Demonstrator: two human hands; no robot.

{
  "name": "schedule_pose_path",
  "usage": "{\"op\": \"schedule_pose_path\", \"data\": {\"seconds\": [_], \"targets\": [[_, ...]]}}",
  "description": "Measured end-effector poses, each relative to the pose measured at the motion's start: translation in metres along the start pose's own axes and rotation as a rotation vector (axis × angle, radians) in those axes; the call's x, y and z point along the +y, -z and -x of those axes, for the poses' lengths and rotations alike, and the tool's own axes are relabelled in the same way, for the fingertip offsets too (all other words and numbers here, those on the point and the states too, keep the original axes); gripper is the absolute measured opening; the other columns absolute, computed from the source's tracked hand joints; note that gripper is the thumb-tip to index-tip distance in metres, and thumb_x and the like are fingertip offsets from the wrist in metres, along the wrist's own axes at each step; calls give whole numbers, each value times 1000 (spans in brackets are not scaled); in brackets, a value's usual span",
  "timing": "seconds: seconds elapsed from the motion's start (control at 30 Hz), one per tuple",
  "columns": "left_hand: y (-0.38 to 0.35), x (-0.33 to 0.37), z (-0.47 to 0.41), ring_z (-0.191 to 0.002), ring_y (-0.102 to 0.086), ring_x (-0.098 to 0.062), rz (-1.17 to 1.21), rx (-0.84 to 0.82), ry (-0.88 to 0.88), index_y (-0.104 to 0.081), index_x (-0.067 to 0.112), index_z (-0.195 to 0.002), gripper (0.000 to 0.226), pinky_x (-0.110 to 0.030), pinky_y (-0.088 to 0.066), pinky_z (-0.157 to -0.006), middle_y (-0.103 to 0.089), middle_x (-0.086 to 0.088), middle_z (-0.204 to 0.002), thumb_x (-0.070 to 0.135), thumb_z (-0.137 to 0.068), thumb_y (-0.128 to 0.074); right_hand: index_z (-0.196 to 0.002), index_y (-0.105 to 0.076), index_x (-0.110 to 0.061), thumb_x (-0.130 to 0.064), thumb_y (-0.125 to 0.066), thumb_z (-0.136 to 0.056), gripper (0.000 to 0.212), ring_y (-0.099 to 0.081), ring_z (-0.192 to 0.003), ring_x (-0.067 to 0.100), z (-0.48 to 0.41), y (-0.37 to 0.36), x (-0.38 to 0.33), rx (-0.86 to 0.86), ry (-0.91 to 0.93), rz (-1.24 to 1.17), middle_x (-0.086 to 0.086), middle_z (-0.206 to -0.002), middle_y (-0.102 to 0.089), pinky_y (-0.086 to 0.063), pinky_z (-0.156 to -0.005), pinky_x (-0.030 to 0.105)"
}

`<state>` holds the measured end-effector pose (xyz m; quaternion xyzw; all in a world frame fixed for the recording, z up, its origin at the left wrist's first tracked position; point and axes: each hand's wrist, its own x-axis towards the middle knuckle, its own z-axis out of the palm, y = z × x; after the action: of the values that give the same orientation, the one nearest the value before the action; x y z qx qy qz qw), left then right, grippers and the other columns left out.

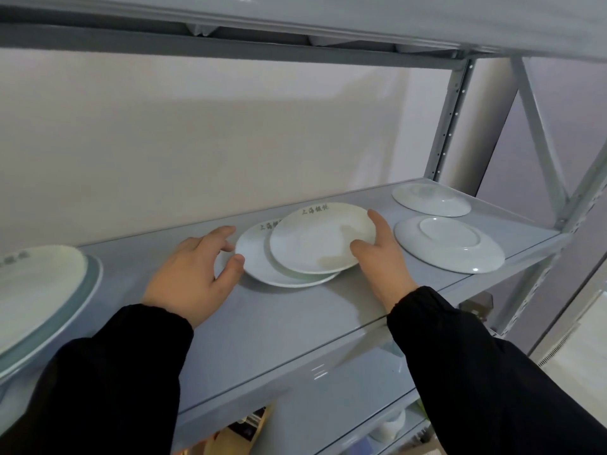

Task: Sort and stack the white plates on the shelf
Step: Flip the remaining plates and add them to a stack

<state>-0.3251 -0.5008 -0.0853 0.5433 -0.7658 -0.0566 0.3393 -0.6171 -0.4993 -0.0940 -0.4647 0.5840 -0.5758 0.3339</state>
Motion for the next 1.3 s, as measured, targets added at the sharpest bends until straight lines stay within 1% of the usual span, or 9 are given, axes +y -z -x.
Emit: {"op": "schedule_pose_path", "data": {"seconds": [0.13, 0.3, 0.47, 0.67, 0.77, 0.93, 1.1, 1.2, 1.3], "targets": [[0, -1, 0, -111, -48, -9, 33, -15, 8, -38, 41, -137, 58, -33, -43, -91, -57, 20, -114, 60, -83, -36, -149, -37, -30, -6, -53, -89, 67, -57, -113, 16, 0, -1, -2, 14, -14, 33, -2, -128, -56, -47, -93, 27], [0, 8, 3, -111, -49, -13, 78, -12, -4, -41, 35, -139, 47, -32, -40, -91, -51, 19, -108, 44, -93, -48, -147, -39, -30, -8, -53, -89, 63, -56, -112, 15, 4, 0, -4, -6, -15, 48, -1, -128, -55, -47, -88, 26], [0, 9, 5, -114, -44, -9, 66, -20, -50, -40, 33, -140, 57, -29, -38, -89, -55, 17, -113, 53, -87, -39, -145, -41, -33, -10, -52, -90, 60, -56, -106, 9, 8, 0, -6, 6, -21, 41, -2, -125, -55, -48, -84, 26], [-4, 11, 5, -114, -42, -10, 54, -15, -77, -42, 31, -139, 51, -28, -36, -88, -53, 19, -109, 47, -91, -44, -146, -42, -30, -22, -56, -90, 58, -55, -118, 15, 7, -2, -5, 48, 9, 10, -4, -134, -53, -46, -99, 31], [-4, 12, 3, -113, -44, -12, 49, -22, -74, -43, 31, -138, 51, -32, -41, -90, -57, 17, -111, 48, -90, -43, -147, -43, -29, -25, -56, -92, 57, -50, -126, 14, 9, -2, -7, 66, 43, -3, -5, -142, -49, -42, -102, 29], [-2, 10, 4, -114, -46, -12, 40, -16, -48, -42, 35, -136, 54, -36, -43, -92, -58, 17, -112, 54, -86, -37, -146, -46, -25, -30, -57, -92, 56, -41, -136, 14, 12, -1, -7, 78, 148, 51, -2, -149, -40, -34, -116, 38], [-2, 18, 7, -114, -48, -14, -17, 14, -37, -42, 37, -136, 50, -35, -44, -88, -55, 20, -111, 50, -87, -41, -150, -41, -22, -27, -59, -95, 57, -25, -146, 10, 12, -2, -6, 67, 262, 160, 0, -159, -28, -22, -113, 22], [1, 28, 6, -117, -47, -18, -60, 36, -62, -42, 34, -137, 53, -37, -44, -90, -57, 14, -119, 51, -86, -40, -154, -34, -26, -34, -60, -93, 67, -18, -149, 9, 14, 1, -4, -19, 318, 211, -2, -164, -20, -21, -116, 26], [-1, 52, 0, -121, -44, -17, -124, 73, -133, -45, 28, -136, 54, -33, -39, -91, -58, 10, -121, 49, -86, -40, -156, -27, -32, -43, -60, -90, 74, -7, -153, 11, 7, 20, -3, -145, 411, 413, -3, -167, -11, -17, -119, 30]]}}
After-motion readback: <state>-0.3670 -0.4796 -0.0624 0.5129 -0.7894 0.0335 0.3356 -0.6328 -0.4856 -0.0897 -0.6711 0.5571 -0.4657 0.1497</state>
